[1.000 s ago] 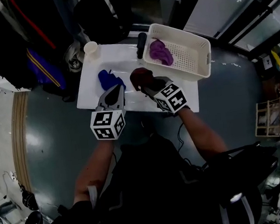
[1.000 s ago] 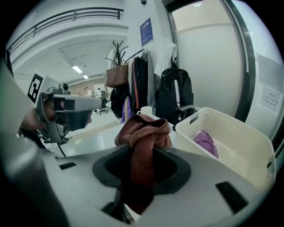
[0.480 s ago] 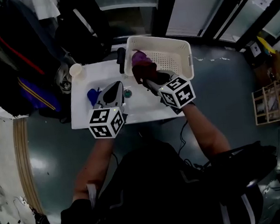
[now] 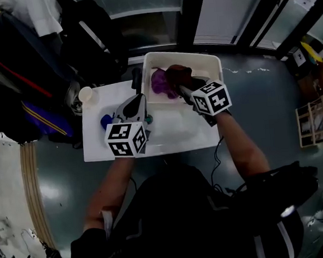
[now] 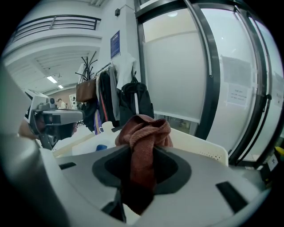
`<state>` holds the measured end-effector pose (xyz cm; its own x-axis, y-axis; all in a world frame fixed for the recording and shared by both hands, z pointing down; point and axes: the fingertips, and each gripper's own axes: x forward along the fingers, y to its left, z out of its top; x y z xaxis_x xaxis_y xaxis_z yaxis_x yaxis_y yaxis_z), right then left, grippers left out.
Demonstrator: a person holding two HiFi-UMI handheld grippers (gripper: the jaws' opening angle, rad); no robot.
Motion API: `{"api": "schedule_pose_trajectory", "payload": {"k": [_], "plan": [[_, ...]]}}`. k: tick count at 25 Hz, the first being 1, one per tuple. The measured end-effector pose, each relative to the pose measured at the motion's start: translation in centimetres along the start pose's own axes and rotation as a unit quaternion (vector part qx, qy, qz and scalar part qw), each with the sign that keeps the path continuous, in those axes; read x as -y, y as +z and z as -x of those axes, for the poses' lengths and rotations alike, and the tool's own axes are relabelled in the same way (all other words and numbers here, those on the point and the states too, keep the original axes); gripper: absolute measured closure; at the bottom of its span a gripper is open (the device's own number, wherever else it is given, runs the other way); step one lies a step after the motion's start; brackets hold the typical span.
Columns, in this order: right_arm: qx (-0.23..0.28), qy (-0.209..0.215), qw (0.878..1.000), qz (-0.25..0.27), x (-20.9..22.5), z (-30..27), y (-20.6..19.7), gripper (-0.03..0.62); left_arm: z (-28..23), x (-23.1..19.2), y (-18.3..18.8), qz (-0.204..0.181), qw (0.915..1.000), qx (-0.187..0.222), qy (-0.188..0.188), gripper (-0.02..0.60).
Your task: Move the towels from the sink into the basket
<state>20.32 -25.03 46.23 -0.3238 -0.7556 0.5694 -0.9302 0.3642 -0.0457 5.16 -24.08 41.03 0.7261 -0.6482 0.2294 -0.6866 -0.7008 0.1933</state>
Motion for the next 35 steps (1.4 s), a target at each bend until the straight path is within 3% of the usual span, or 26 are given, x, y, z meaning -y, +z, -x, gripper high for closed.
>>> {"api": "schedule_pose_trajectory", "payload": {"k": [9, 17, 35], "plan": [[-0.031, 0.000, 0.999, -0.023, 5.2, -4.5, 0.1, 0.445, -4.7, -1.3, 0.6, 0.001, 0.9999, -0.016, 0.004, 0.577], [-0.114, -0.009, 0.992, -0.048, 9.6, -9.6, -4.0, 0.444, -8.0, -1.8, -1.4, 0.024, 0.9985, -0.049, 0.007, 0.577], [-0.224, -0.008, 0.972, -0.075, 11.7, -16.4, -12.3, 0.433, -10.3, -1.8, -4.6, 0.038, 0.9952, -0.090, 0.008, 0.577]]}}
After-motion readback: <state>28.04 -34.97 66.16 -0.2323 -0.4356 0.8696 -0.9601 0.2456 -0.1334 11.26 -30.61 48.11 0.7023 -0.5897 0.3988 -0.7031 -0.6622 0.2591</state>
